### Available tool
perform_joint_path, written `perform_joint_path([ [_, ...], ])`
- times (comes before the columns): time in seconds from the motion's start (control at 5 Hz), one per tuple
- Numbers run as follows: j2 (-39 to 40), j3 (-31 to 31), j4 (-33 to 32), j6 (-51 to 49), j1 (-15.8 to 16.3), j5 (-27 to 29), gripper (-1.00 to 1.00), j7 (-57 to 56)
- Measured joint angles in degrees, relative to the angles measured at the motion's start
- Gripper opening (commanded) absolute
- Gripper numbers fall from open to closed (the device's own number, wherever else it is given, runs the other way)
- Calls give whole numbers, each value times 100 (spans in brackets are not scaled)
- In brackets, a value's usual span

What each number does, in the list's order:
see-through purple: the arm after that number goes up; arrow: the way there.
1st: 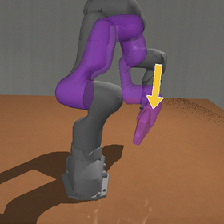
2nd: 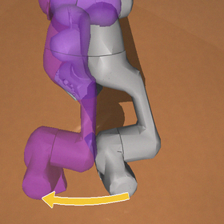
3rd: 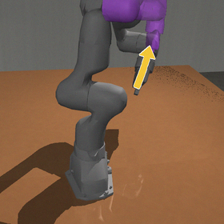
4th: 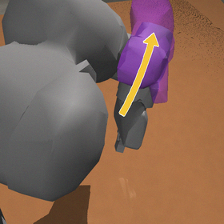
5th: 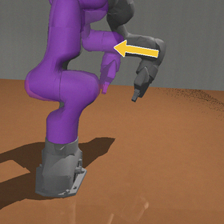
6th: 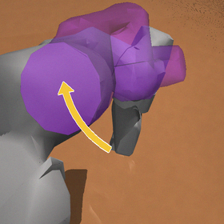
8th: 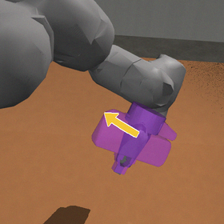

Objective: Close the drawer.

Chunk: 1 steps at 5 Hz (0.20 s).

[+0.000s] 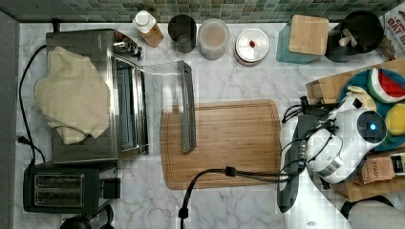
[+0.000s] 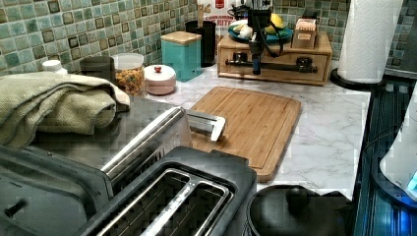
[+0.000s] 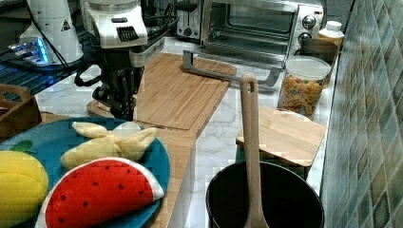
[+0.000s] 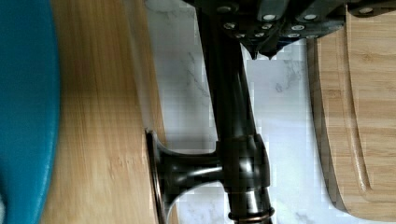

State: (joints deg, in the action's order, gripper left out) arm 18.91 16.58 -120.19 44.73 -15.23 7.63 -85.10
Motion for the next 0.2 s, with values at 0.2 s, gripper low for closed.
perform_joint_path([
  [0.2, 0, 7, 11, -11, 1, 1, -100, 0],
])
